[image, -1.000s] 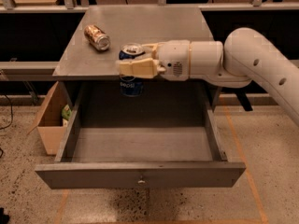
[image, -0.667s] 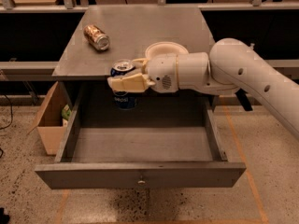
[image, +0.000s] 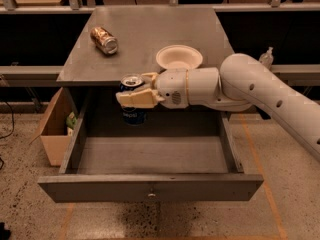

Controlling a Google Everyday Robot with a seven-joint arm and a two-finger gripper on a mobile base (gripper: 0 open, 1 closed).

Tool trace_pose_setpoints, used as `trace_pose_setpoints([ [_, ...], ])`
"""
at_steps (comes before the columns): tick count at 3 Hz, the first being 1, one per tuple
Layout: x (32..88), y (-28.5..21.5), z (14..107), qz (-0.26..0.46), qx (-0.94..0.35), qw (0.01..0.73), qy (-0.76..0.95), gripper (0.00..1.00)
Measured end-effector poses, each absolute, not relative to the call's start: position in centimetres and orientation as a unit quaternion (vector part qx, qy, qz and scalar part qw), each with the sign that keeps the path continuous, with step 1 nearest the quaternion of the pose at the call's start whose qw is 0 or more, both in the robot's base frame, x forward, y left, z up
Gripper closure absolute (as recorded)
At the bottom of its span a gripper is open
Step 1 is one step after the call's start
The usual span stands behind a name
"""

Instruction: Place pepsi can into top drawer

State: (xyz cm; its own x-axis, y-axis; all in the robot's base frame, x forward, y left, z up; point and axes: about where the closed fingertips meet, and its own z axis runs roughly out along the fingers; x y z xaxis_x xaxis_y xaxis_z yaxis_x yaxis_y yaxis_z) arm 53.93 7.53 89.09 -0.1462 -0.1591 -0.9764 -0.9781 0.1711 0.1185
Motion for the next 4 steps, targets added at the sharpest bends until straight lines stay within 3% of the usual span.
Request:
trace_pose_setpoints([
  [4, 59.0, 12.2, 71.3, 0.407, -0.518, 0.469, 0.588, 1.00],
])
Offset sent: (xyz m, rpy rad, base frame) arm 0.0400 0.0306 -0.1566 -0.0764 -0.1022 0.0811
